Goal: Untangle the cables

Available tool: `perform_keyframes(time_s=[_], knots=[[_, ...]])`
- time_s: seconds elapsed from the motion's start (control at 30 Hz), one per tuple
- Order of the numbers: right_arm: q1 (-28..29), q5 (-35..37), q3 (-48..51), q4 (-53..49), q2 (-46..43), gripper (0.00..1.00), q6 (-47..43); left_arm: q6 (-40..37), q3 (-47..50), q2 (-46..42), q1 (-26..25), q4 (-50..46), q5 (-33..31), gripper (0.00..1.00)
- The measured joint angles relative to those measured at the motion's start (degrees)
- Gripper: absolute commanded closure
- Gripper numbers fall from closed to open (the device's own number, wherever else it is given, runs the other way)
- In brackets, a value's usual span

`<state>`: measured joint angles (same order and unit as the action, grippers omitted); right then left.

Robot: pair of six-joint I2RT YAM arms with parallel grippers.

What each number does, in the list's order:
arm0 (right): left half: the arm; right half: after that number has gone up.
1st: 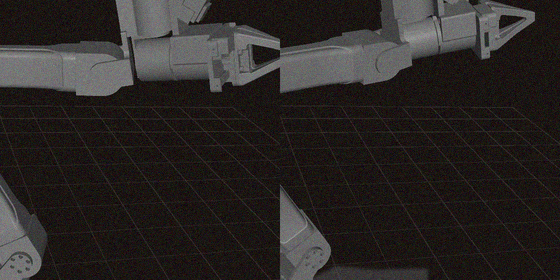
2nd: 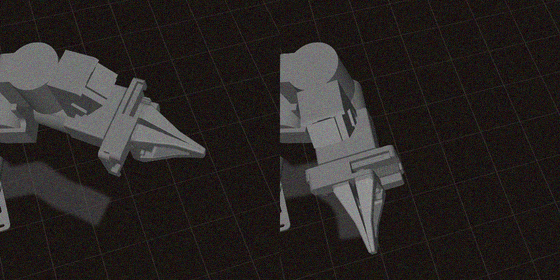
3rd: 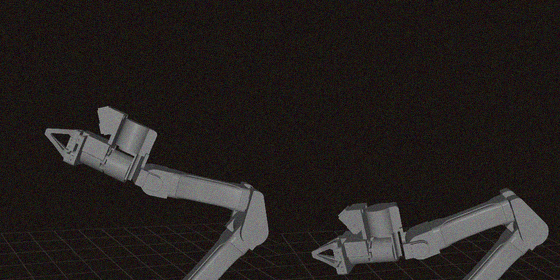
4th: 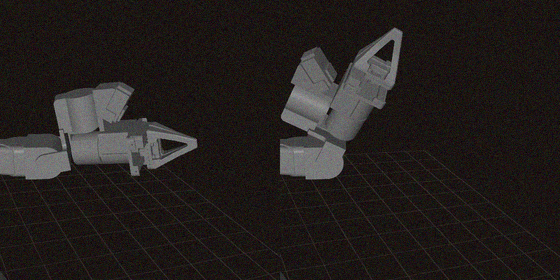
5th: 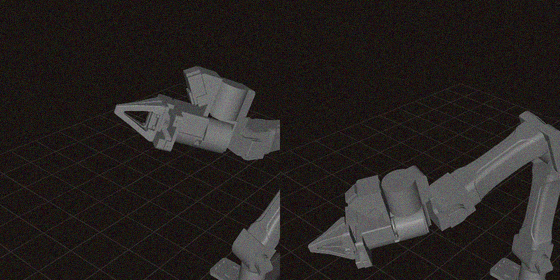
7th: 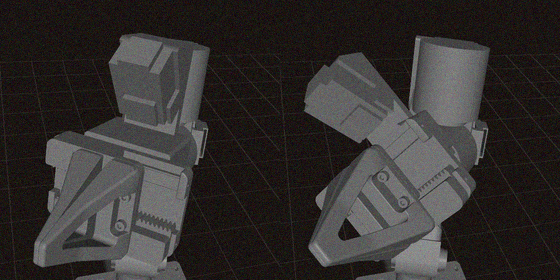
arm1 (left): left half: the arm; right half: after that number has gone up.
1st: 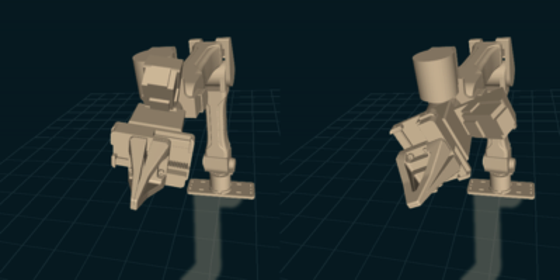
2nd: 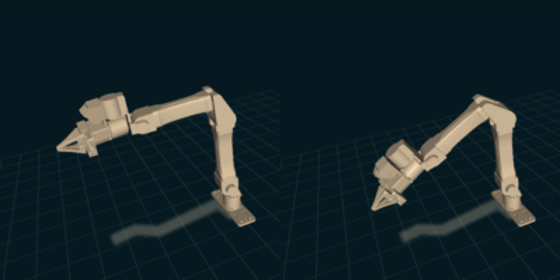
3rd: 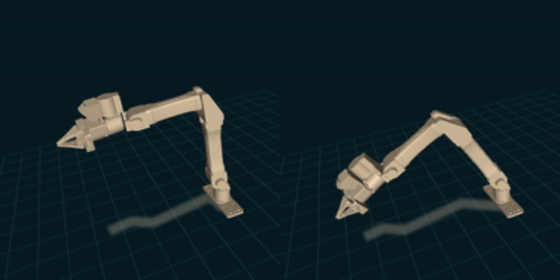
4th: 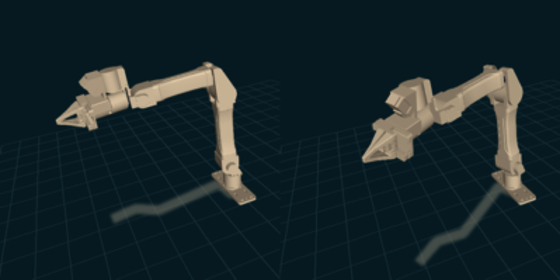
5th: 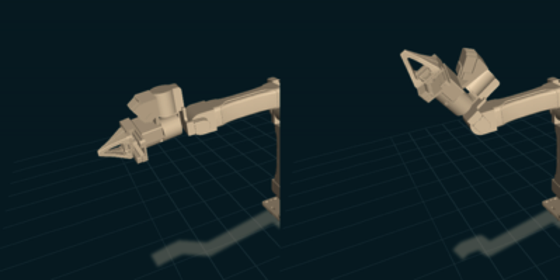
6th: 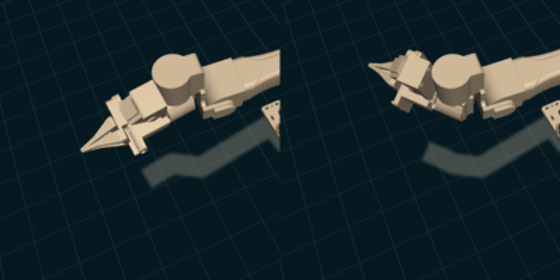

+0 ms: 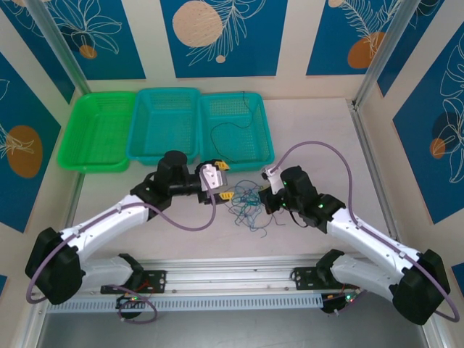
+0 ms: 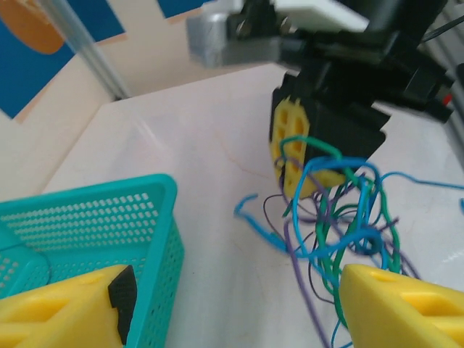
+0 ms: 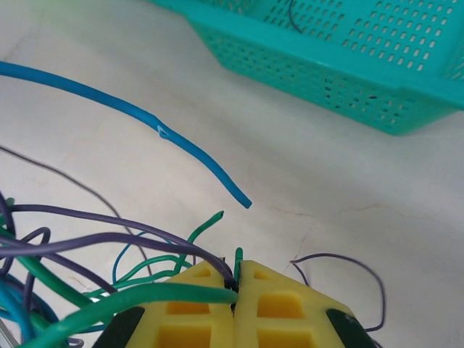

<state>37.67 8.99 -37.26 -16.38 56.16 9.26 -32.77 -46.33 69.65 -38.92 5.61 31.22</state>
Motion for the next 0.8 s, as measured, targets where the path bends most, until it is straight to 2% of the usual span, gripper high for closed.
perform_keyframes(time_s=[0.03, 0.13, 0.17, 0.53, 0.6, 0.67, 0.7, 0.8], knots=[[0.22, 0.00, -0.04, 0.00, 0.35, 1.00, -0.37, -0.15, -0.57, 0.68, 0.00, -0.11, 1.20, 0.32], [0.48, 0.00, -0.04, 0.09, 0.59, 1.00, -0.94, -0.24, -1.05, 2.05, 0.00, -0.35, 2.12, 0.51], [0.48, 0.00, -0.04, 0.17, 0.61, 1.00, -1.05, -0.15, -1.03, 2.40, 0.00, -0.52, 1.95, 0.53], [0.52, 1.11, -0.26, 0.46, 0.61, 1.00, -1.90, 5.51, 3.41, 2.29, 0.00, -0.52, -0.17, 0.51], [0.55, 1.09, -0.26, 0.46, 0.61, 1.00, -1.90, 6.40, 4.52, 2.08, 0.00, -0.50, -0.42, 0.65], [0.57, 1.05, -0.26, 0.46, 0.61, 1.00, -1.92, 7.28, 5.09, 1.88, 0.00, -0.48, -0.90, 0.94], [0.59, 1.05, -0.26, 0.46, 0.61, 1.00, -1.90, 7.52, 5.27, 1.81, 0.00, -0.48, -1.25, 1.00], [0.59, 1.31, -0.26, 0.50, 0.70, 1.00, -1.86, 8.07, 5.27, 1.68, 0.00, -0.31, -2.05, 1.00]])
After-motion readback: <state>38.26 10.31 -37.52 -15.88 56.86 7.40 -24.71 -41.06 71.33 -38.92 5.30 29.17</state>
